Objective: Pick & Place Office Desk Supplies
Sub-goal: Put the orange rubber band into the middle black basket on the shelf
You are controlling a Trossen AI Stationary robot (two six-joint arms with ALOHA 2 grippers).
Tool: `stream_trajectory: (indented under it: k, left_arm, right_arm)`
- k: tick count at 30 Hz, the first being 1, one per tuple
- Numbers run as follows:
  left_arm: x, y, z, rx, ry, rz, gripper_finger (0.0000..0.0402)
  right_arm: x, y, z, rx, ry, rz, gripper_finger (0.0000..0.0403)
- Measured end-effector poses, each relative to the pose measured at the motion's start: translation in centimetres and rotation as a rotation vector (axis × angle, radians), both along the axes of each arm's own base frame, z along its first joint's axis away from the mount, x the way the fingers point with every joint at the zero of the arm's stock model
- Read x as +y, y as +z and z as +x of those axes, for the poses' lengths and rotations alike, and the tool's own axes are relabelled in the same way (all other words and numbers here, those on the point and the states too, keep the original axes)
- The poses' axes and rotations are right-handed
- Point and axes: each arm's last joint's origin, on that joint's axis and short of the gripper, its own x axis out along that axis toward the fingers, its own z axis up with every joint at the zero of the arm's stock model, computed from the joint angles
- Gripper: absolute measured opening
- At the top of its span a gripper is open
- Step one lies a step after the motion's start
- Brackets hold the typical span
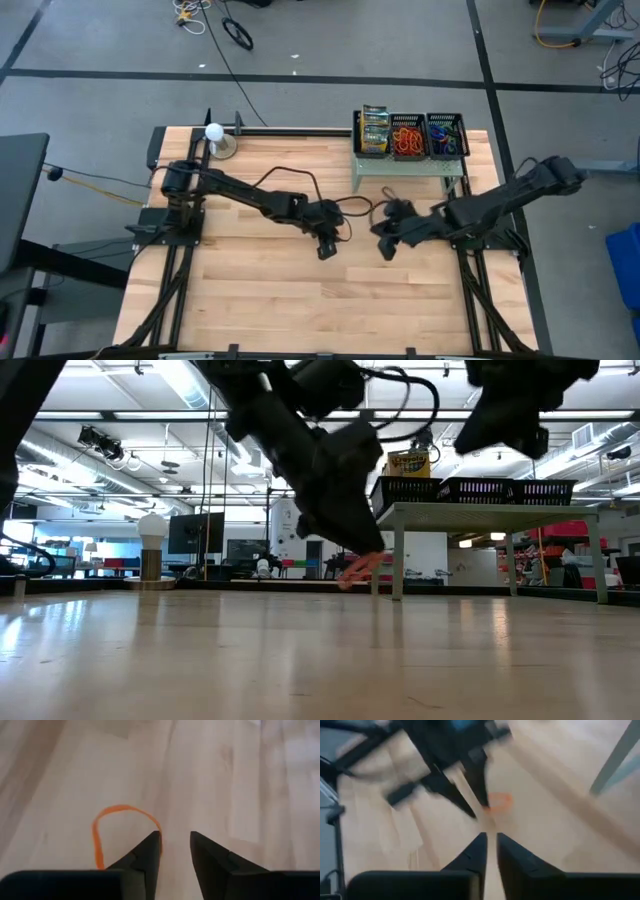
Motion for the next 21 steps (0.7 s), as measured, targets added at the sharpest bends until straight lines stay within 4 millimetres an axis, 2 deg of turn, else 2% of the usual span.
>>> stream_trajectory:
  k: [4, 7, 11, 15, 21]
  left_arm:
    - [-1.0, 0.4, -0.6, -0.062, -0.029, -0.005, 0.0097]
    - [-1.5, -0.5, -1.1, -0.059, -0.049, -0.028, 0.0082]
    - [-1.5, -1.3, -1.5, -0.032, -0.034, 0.011, 0.0085]
    - [-1.2, -1.5, -1.6, -0.006, -0.053, 0.006, 0.0114]
    - [-1.0, -1.7, -2.1, 0.072, -0.082, -0.014, 0.0186]
  right_arm:
    - [0.7, -2.3, 1.6, 0.077, -0.027, 0.051, 0.0085]
    - [1.1, -3.5, 2.7, 0.090, -0.042, 0.075, 0.0110]
    - [1.4, -4.3, 3.4, 0.093, -0.067, 0.115, 0.0136]
    - [1.4, -4.5, 3.4, 0.096, -0.105, 0.137, 0.0158]
    - [1.1, -4.5, 3.3, 0.094, -0.164, 0.163, 0.0183]
